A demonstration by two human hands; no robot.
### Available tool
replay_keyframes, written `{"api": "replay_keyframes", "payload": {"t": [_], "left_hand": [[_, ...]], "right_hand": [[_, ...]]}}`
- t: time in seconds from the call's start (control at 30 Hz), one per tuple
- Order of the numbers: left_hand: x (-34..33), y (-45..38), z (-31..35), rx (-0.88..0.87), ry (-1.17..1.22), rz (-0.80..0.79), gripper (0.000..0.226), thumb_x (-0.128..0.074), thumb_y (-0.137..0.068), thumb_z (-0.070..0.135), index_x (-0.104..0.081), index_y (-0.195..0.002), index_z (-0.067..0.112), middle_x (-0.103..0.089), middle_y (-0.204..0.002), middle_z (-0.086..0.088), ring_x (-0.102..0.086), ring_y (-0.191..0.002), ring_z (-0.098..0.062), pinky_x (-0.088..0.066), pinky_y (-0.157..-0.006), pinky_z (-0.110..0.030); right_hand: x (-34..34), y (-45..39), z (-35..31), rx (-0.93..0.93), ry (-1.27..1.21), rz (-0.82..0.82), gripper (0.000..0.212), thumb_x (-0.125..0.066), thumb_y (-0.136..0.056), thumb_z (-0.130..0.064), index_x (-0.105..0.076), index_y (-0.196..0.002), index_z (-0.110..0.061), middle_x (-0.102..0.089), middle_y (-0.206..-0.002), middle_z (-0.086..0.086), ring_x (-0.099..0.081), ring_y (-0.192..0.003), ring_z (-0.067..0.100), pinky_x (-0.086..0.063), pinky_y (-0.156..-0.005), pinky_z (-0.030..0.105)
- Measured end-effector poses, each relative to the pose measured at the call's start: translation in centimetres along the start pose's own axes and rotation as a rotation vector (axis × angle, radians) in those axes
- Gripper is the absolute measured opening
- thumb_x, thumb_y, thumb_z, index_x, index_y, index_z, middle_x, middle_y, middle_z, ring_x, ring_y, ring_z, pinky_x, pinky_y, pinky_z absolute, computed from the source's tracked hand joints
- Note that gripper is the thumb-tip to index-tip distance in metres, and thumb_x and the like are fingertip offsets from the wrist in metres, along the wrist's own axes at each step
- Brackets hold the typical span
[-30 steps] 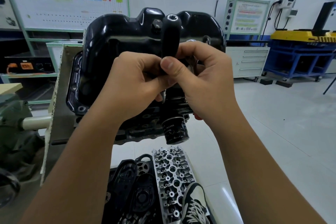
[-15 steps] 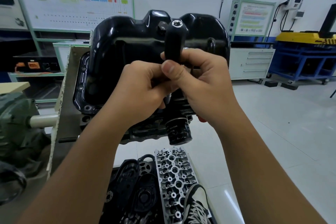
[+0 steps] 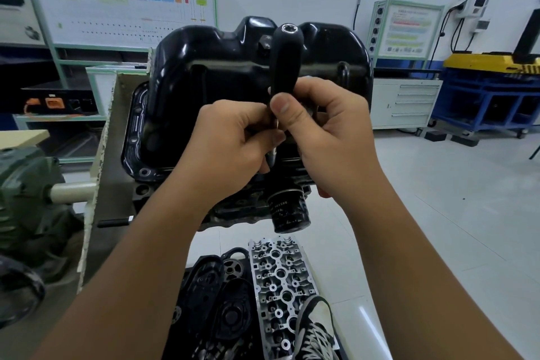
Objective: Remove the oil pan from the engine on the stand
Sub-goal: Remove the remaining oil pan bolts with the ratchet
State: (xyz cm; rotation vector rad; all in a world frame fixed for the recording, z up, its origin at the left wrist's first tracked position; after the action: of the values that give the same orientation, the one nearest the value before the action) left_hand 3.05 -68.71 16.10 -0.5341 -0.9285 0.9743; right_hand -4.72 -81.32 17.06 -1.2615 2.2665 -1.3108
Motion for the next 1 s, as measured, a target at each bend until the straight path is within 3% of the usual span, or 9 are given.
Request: {"api": "replay_keyframes", "payload": {"t": [0.07,0.2,0.4,0.57,0.7,0.8,0.87,0.93,1.0], "left_hand": [[0.0,0.1,0.1,-0.007,-0.012,0.06,0.011,-0.076,-0.09,0.011,-0.075,-0.08,0.015,-0.068,-0.058,0.002,-0.067,-0.047,-0.014,-0.051,-0.05,-0.021],[0.0,0.2,0.7,-0.038,-0.03,0.118,0.012,-0.076,-0.08,0.024,-0.072,-0.071,0.017,-0.068,-0.057,0.006,-0.067,-0.049,-0.012,-0.051,-0.048,-0.021],[-0.4,0.1,0.8,-0.079,0.007,-0.006,0.031,-0.066,-0.093,0.008,-0.069,-0.083,0.037,-0.069,-0.063,0.0,-0.07,-0.056,-0.018,-0.054,-0.053,-0.026],[-0.5,0.3,1.2,-0.08,-0.041,0.117,0.018,-0.079,-0.082,0.029,-0.068,-0.076,0.041,-0.069,-0.062,0.011,-0.069,-0.053,-0.009,-0.051,-0.052,-0.016],[-1.1,0.2,0.8,-0.059,-0.023,0.009,0.02,-0.074,-0.093,0.009,-0.073,-0.087,0.029,-0.068,-0.066,0.022,-0.07,-0.054,-0.008,-0.052,-0.051,-0.017],[-1.0,0.1,0.6,-0.061,-0.018,0.024,0.013,-0.072,-0.091,0.006,-0.074,-0.086,0.018,-0.069,-0.065,0.017,-0.07,-0.055,-0.011,-0.052,-0.053,-0.019],[-0.7,0.2,0.6,-0.062,-0.026,0.075,0.005,-0.076,-0.085,0.021,-0.075,-0.081,0.019,-0.069,-0.062,0.011,-0.07,-0.054,-0.011,-0.054,-0.053,-0.022],[-0.4,0.2,0.7,-0.052,-0.048,0.115,0.015,-0.077,-0.079,0.034,-0.074,-0.075,0.019,-0.069,-0.058,0.005,-0.069,-0.053,-0.014,-0.055,-0.053,-0.027],[-0.4,0.2,0.6,-0.045,-0.02,0.065,0.008,-0.078,-0.082,0.03,-0.074,-0.077,0.024,-0.07,-0.061,0.005,-0.069,-0.054,-0.014,-0.055,-0.052,-0.028]], "right_hand": [[0.0,0.1,0.1,-0.027,-0.042,0.0,0.012,-0.076,-0.093,-0.021,-0.077,-0.103,-0.014,-0.07,-0.089,-0.002,-0.066,-0.081,0.009,-0.051,-0.077,0.028],[0.0,0.2,-0.1,-0.002,-0.069,0.066,0.021,-0.086,-0.079,-0.025,-0.08,-0.096,-0.016,-0.075,-0.096,0.011,-0.072,-0.091,0.024,-0.059,-0.083,0.043],[-0.2,0.2,0.2,-0.023,-0.056,-0.012,0.017,-0.071,-0.091,-0.03,-0.076,-0.106,-0.022,-0.073,-0.098,0.011,-0.07,-0.096,0.027,-0.058,-0.084,0.052],[0.5,0.3,0.1,-0.008,-0.044,0.081,0.023,-0.087,-0.08,-0.024,-0.08,-0.098,-0.012,-0.077,-0.092,0.005,-0.074,-0.09,0.021,-0.059,-0.083,0.044],[0.8,0.0,0.3,-0.026,-0.113,0.069,0.016,-0.081,-0.088,-0.014,-0.078,-0.103,-0.008,-0.073,-0.084,-0.004,-0.07,-0.076,0.008,-0.056,-0.072,0.028],[0.7,0.1,0.6,-0.069,-0.193,-0.04,0.013,-0.074,-0.094,-0.009,-0.075,-0.107,-0.006,-0.066,-0.07,-0.017,-0.062,-0.06,-0.001,-0.048,-0.059,0.015],[0.7,0.2,0.3,-0.044,-0.131,-0.027,0.016,-0.081,-0.089,-0.013,-0.077,-0.104,-0.01,-0.071,-0.076,-0.014,-0.068,-0.069,0.002,-0.053,-0.067,0.02],[0.7,0.3,0.0,-0.022,-0.097,0.018,0.018,-0.087,-0.082,-0.015,-0.079,-0.097,-0.012,-0.076,-0.084,-0.005,-0.073,-0.082,0.01,-0.058,-0.077,0.028],[0.7,0.3,0.0,-0.026,-0.106,0.027,0.019,-0.088,-0.081,-0.014,-0.079,-0.097,-0.01,-0.077,-0.088,0.001,-0.074,-0.086,0.015,-0.06,-0.08,0.032]]}}
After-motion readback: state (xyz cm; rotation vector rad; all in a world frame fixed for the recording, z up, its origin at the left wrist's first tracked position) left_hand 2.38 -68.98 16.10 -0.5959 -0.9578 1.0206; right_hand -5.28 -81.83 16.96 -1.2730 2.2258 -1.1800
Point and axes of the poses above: each hand's wrist, its own y-axis away from the middle knuckle, its own x-axis out of the back of the hand, z = x × y, the point moved 4 cm from there along -y, towards the middle knuckle
